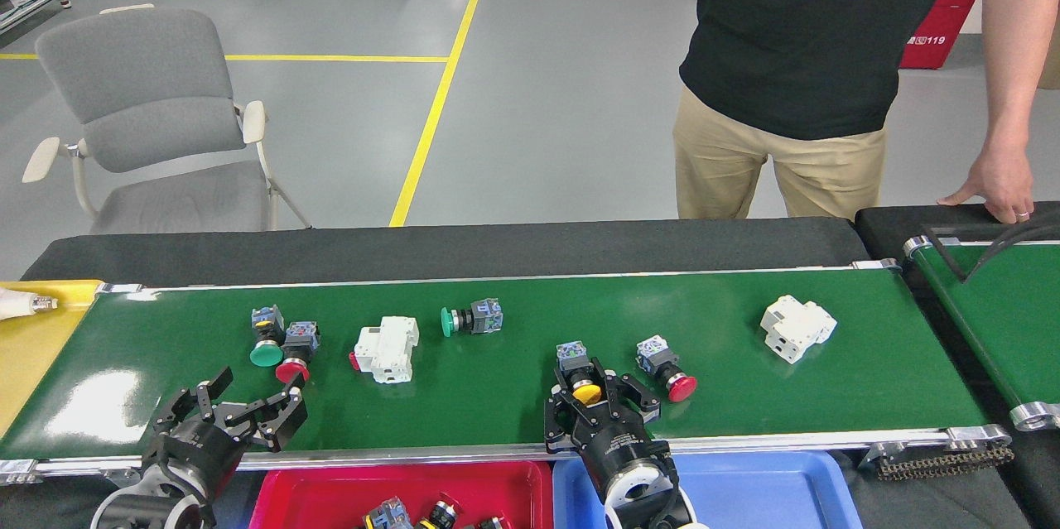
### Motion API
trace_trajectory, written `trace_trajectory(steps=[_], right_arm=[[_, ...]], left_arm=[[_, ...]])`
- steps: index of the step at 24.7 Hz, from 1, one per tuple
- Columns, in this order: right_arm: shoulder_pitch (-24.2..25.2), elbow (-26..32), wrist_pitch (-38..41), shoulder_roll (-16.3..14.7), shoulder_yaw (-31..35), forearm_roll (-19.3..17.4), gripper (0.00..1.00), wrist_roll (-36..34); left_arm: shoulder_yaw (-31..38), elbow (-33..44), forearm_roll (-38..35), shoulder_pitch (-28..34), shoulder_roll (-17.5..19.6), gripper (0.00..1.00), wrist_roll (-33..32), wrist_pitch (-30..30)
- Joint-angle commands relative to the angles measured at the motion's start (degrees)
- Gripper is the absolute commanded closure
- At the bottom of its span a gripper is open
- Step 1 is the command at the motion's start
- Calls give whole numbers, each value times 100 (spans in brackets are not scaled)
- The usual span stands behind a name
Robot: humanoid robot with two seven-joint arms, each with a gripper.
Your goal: Pick switch part from conveyor to tray
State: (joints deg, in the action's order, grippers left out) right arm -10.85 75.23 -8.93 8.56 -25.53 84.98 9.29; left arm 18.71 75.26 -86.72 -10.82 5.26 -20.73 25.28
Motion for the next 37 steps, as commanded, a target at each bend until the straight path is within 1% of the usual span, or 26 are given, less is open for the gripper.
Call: trace_trajectory(steps=[1, 3, 5, 7, 8, 9, 10, 11, 12, 13, 15, 16, 19, 20, 21, 22, 23, 24, 27, 28, 30, 31, 33, 35, 36, 37], right_arm=[[-93, 141, 164, 23, -101, -8, 90, -24], [-14, 396, 779, -4, -233, -43, 90, -33], [250, 792, 1728, -136, -277, -43, 88, -42], [514, 1187, 3308, -408, -268, -52, 86, -85], [531, 1258, 4108, -505, -242, -122, 85, -121], [523, 1258, 4796, -549, -224, -289, 85, -147], [479, 1231, 5314, -575, -224, -456, 81, -147], [435, 1187, 5393, -628, -224, -535, 70, -147], [356, 1152, 5393, -672, -224, -535, 34, -138], [303, 1126, 5393, -637, -224, -527, 0, -130], [136, 1073, 5393, -610, -250, -535, 0, -130], [101, 1073, 5393, -584, -250, -535, 0, -121], [66, 1073, 5393, -575, -215, -562, 0, -121], [66, 1073, 5393, -575, -171, -588, 0, -112], [74, 1091, 5393, -566, -83, -597, 0, -112], [127, 1143, 5393, -522, 101, -597, 0, -112], [206, 1258, 5068, -461, 294, -606, 0, -103], [329, 1381, 4716, -408, 453, -606, 0, -103], [1217, 1978, 2844, -373, 1138, -606, 0, -182], [1489, 2172, 2343, -391, 1279, -606, 0, -305], [2025, 2356, 1641, -496, 1603, -606, 0, -850], [2157, 2374, 1517, -549, 1762, -606, 0, -1017], [2456, 2391, 1350, -645, 2167, -606, 0, -1114], [2605, 2383, 1350, -645, 2447, -606, 0, -1123], [2623, 2383, 1350, -645, 2509, -606, 0, -1123], [2623, 2374, 1350, -645, 2536, -606, 0, -1123]], left_arm=[[10, -134, -12, -158, 134, 0, 42, -41], [27, -257, -12, -175, 257, 0, 86, -208], [18, -380, -12, -219, 406, 0, 122, -437], [10, -565, -12, -316, 494, 0, 192, -665], [10, -661, -3, -377, 520, 0, 227, -735], [10, -785, -3, -465, 555, 0, 280, -806], [10, -925, -12, -544, 582, 1, 368, -894], [1, -1092, -12, -632, 608, 2, 482, -973], [1, -1276, -12, -720, 617, 4, 605, -1060], [1, -1417, -12, -799, 617, 8, 702, -1131], [-8, -1787, -12, -966, 617, 19, 921, -1315], [-8, -1962, -12, -1028, 626, 28, 1036, -1359], [10, -2287, -3, -1081, 643, 60, 1396, -1368], [10, -2358, -3, -1081, 670, 67, 1554, -1377], [10, -2375, -3, -1081, 687, 70, 1660, -1386], [10, -2375, 6, -1072, 714, 72, 1791, -1438], [10, -2349, 23, -1028, 714, 75, 1871, -1456], [10, -2331, 23, -993, 714, 75, 1914, -1456], [10, -2147, 32, -878, 758, 75, 1932, -1421], [10, -2006, 50, -790, 758, 75, 1932, -1395], [10, -1532, 94, -466, 758, 75, 1950, -1237], [10, -1312, 155, -316, 758, 75, 1958, -1087], [71, -433, 428, 211, 766, 75, 1967, -401], [71, 480, 665, 878, 775, 73, 1967, 389], [71, 893, 753, 1230, 758, 72, 1958, 828], [62, 1289, 858, 1643, 758, 68, 1958, 1338]])
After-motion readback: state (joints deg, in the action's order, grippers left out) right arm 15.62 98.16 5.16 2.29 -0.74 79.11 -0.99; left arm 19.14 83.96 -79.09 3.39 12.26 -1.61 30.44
